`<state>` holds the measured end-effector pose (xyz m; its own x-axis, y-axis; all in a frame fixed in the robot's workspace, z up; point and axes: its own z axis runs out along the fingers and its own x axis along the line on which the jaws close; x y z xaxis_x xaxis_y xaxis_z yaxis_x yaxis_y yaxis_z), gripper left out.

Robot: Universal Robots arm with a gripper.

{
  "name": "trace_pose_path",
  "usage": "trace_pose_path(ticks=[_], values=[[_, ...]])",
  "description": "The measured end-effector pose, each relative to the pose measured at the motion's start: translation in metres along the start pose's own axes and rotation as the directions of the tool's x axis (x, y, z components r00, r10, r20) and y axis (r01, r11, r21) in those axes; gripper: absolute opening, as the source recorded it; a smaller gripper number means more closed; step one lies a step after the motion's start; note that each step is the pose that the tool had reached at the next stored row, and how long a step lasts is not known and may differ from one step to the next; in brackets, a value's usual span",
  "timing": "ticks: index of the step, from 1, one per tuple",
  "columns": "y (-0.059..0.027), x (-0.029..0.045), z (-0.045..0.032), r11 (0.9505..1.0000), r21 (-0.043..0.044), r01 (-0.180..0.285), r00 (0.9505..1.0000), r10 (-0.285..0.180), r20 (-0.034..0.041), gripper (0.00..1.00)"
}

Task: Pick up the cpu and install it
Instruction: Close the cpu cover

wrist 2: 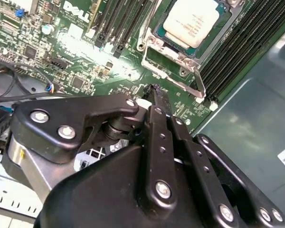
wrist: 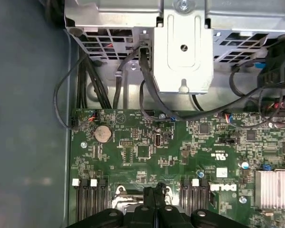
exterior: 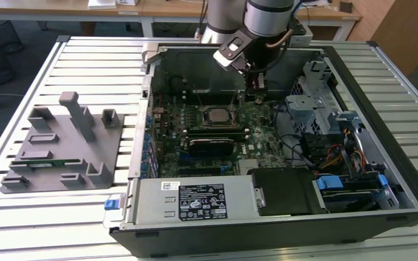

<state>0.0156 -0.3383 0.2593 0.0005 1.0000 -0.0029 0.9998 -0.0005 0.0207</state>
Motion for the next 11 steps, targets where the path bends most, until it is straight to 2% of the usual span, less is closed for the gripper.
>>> trace_pose_path(ticks=[3,11], values=[[-0.0027,0.0013,0.0032,1.0000,0.0001,0.000,1.0000,0.000,-0.0002,0.11],[-0.0210,0.0030,0.0060,1.0000,0.0000,0.000,1.0000,0.000,-0.0005,0.11]])
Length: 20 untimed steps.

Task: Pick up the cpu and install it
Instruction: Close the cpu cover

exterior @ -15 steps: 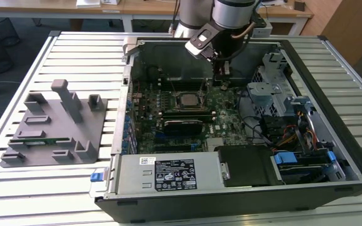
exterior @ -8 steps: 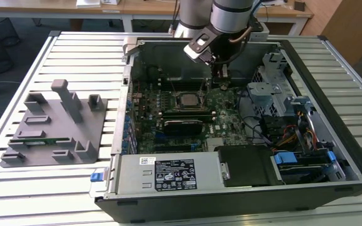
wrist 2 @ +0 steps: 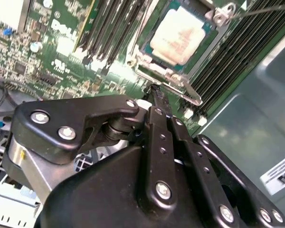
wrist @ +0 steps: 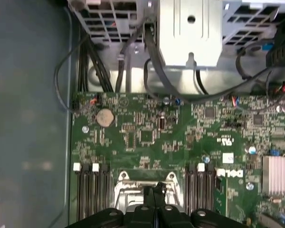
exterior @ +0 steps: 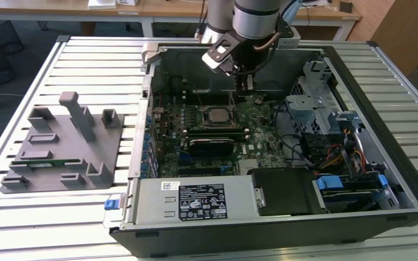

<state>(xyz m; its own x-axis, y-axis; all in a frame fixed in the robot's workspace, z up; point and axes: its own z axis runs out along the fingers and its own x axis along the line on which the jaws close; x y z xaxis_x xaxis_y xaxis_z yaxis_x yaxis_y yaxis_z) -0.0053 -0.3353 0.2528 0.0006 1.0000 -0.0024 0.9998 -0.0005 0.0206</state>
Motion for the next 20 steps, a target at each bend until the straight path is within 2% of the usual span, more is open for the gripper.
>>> trace_pose_path(ticks=[4,16,20], values=[[-0.0057,0.0003,0.0033,1.0000,0.0000,0.000,1.0000,0.000,0.0000,0.11],[-0.0237,0.0004,0.0235,1.0000,0.0000,0.000,1.0000,0.000,0.0001,0.11],[-0.0388,0.0004,0.0283,1.0000,0.0000,0.000,1.0000,0.000,0.0001,0.11]])
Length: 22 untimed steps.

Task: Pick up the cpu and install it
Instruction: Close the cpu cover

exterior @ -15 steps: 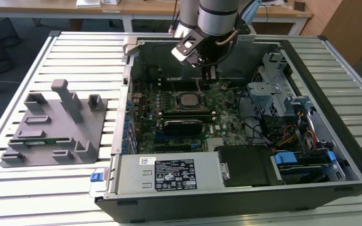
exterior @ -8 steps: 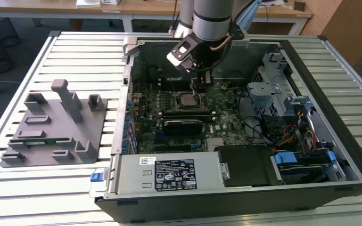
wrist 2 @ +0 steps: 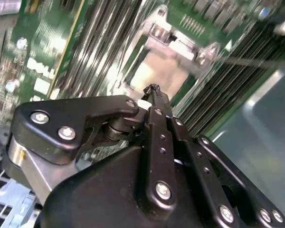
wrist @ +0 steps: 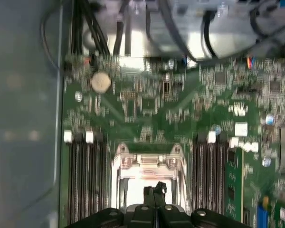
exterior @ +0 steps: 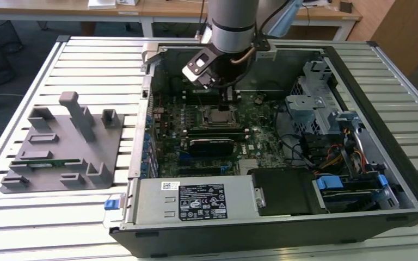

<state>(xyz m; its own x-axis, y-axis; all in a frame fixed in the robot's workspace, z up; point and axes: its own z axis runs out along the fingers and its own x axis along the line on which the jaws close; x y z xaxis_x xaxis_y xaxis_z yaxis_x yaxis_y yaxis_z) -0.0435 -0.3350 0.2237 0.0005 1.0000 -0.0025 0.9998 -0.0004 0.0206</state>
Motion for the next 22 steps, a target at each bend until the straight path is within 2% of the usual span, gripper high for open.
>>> trace_pose_path(ticks=[4,7,14,22], values=[[-0.0174,0.0000,0.0045,1.0000,0.0000,0.000,1.0000,0.000,0.0000,0.11],[-0.0251,0.0001,0.0078,1.0000,-0.0001,0.000,1.0000,0.000,-0.0001,0.11],[-0.0272,0.0001,0.0176,1.0000,0.0000,0.000,1.0000,0.000,0.0000,0.11],[-0.0282,-0.0001,0.0243,1.0000,0.0004,0.000,1.0000,0.000,-0.0003,0.11]])
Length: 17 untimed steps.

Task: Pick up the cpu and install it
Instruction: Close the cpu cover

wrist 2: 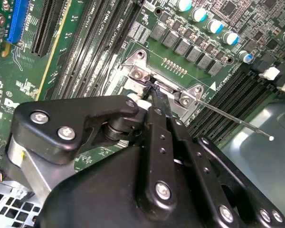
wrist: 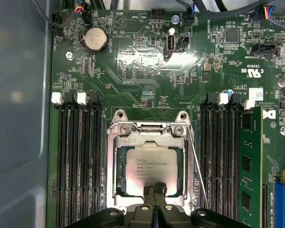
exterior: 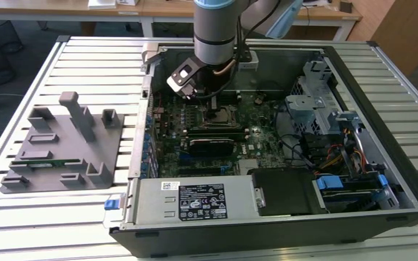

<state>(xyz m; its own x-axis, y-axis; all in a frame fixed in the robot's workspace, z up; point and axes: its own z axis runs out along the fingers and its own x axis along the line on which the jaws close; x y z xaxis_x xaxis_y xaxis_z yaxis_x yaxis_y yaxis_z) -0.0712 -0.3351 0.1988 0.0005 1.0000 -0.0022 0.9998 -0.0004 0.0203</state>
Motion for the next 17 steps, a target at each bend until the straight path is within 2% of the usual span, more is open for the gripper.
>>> trace_pose_path(ticks=[4,9,12,17], values=[[0.0001,0.0001,0.0000,1.0000,-0.0005,0.000,1.0000,0.000,-0.0013,0.11],[0.0003,0.0001,-0.0066,1.0000,-0.0005,0.000,1.0000,0.000,-0.0014,0.11],[0.0002,0.0001,-0.0058,1.0000,-0.0005,0.000,1.0000,0.000,-0.0014,0.11],[0.0003,0.0001,-0.0003,1.0000,0.0000,0.000,1.0000,0.000,-0.0010,0.11]])
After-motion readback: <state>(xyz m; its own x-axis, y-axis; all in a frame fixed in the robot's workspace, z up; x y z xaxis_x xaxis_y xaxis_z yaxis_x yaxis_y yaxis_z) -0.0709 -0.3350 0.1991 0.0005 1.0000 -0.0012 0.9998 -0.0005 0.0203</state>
